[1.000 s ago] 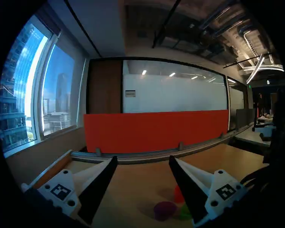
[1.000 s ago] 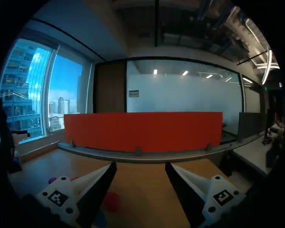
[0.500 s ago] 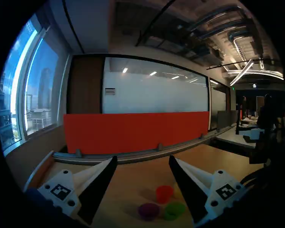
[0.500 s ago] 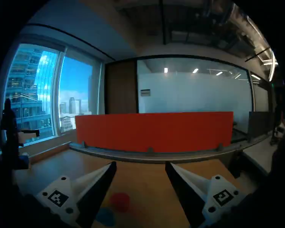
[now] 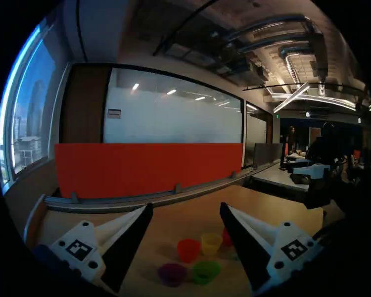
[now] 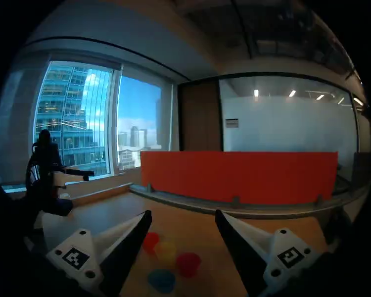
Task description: Pour water
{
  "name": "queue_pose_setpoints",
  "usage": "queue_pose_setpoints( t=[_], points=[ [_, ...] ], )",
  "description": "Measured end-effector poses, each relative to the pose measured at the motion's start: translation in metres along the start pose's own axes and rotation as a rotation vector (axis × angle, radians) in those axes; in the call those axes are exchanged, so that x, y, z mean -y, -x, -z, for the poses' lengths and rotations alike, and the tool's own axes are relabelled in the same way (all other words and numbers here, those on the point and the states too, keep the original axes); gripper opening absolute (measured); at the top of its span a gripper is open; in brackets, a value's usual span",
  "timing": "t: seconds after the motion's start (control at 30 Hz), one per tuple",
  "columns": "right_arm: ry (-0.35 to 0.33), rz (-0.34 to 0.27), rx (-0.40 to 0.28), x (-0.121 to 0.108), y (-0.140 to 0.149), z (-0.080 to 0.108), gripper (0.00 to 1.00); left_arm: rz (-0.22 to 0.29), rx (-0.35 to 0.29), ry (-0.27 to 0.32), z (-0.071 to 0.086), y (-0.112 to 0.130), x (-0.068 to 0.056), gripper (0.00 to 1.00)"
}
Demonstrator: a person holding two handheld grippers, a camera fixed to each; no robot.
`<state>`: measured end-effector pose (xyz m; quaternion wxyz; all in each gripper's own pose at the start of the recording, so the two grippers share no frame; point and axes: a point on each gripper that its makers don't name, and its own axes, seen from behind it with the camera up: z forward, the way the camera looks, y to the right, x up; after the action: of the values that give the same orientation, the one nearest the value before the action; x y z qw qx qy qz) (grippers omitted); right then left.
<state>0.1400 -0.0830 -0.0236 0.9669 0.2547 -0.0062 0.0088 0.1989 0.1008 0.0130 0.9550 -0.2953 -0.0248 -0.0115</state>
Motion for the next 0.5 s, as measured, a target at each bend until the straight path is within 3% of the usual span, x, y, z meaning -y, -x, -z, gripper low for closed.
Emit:
queue_pose_setpoints(
  t=[0.5],
  points=[
    [-0.134, 0.054, 0.135, 0.027, 0.028, 0.001, 0.99, -0.068, 0.101, 0.112, -0.006, 0.031, -0.021, 1.00]
  ],
)
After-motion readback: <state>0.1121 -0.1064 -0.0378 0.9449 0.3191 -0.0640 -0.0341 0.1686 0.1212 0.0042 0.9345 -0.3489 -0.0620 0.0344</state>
